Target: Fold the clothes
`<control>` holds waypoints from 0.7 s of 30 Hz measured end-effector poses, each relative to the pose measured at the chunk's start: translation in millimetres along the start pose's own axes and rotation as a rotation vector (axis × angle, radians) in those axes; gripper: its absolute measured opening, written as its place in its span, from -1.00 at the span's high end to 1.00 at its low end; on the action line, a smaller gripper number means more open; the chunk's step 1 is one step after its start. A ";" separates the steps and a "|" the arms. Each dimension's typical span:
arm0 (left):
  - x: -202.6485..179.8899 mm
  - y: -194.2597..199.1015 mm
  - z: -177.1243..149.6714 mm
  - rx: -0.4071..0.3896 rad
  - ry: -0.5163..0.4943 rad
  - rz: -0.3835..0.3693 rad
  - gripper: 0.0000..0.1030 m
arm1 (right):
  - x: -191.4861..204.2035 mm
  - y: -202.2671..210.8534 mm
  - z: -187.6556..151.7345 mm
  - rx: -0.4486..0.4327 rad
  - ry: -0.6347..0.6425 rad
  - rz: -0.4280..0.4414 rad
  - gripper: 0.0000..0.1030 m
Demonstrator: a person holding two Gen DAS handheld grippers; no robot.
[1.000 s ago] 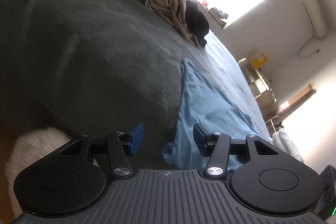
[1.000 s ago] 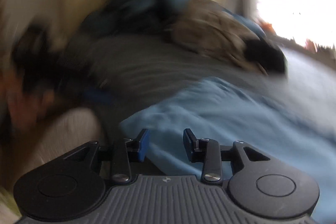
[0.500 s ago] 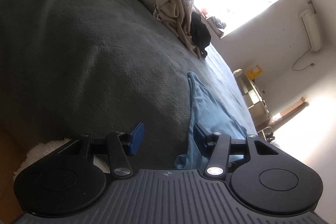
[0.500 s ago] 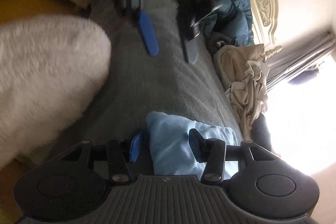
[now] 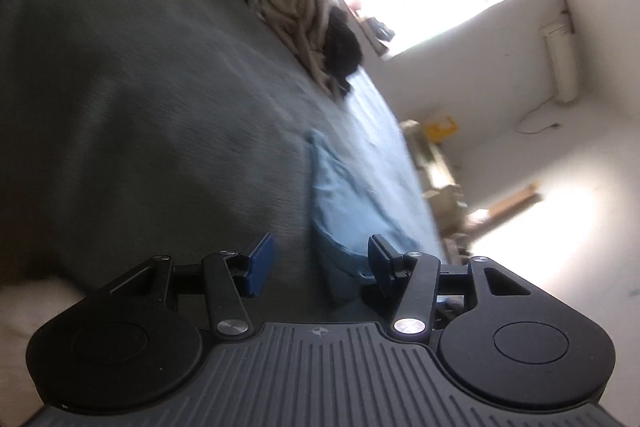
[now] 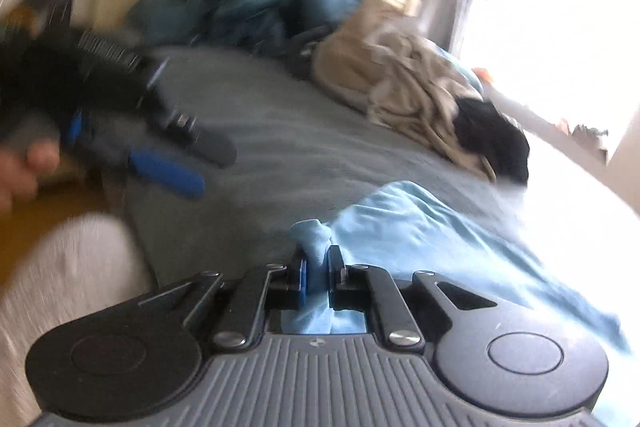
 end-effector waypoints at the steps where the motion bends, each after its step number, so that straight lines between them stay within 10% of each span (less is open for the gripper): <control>1: 1.0 -8.2 3.3 0.026 0.028 -0.037 -0.01 | -5.3 3.2 0.0 -0.006 -0.027 0.002 0.80; 10: 3.3 -71.8 16.8 0.149 0.200 -0.165 -0.05 | -38.6 14.9 2.5 -0.052 -0.165 0.016 0.80; 21: 4.6 -119.0 49.7 0.224 0.230 -0.070 -0.06 | -42.7 23.1 5.7 -0.100 -0.142 0.013 0.81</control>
Point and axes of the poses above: each gripper's, at about its wrist camera, not at the fingertips, and y roughly against the way its jaws point, x to its left, z to its top, the point moved 1 cm from there along -y, roughly the way its jaws point, and after that the axes turned 5 degrees about x, right-handed, at the moved point
